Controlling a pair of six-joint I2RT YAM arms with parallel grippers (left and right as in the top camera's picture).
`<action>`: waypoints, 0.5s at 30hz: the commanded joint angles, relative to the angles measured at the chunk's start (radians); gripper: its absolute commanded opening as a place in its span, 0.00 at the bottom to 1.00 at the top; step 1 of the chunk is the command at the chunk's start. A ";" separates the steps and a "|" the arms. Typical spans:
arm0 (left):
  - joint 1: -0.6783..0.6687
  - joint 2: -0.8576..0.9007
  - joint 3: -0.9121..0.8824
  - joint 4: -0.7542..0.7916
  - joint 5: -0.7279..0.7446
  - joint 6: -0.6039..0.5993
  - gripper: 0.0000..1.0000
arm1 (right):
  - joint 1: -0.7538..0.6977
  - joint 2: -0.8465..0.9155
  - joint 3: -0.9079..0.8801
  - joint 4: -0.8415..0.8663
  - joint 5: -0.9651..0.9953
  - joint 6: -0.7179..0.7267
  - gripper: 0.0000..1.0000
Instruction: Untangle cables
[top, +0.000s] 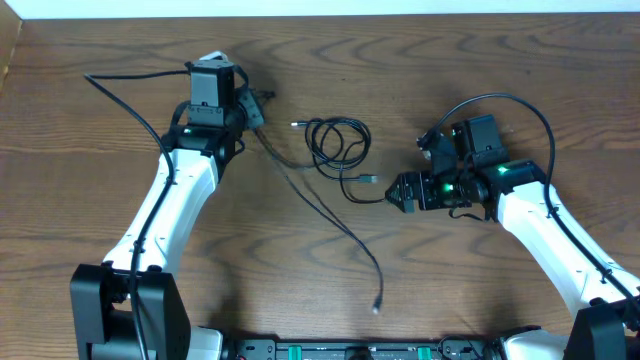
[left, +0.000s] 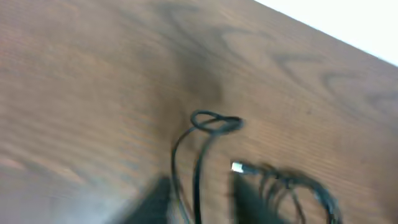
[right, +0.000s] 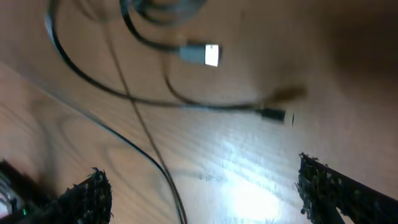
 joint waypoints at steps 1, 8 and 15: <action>0.001 -0.003 0.008 -0.099 0.030 0.024 0.62 | 0.004 0.005 0.001 0.088 0.006 0.069 0.91; 0.001 -0.003 0.008 -0.345 -0.146 -0.111 0.85 | 0.010 0.032 0.002 0.425 0.007 0.190 0.86; 0.002 -0.003 0.008 -0.431 -0.005 -0.275 0.88 | 0.016 0.219 0.082 0.550 0.074 0.218 0.84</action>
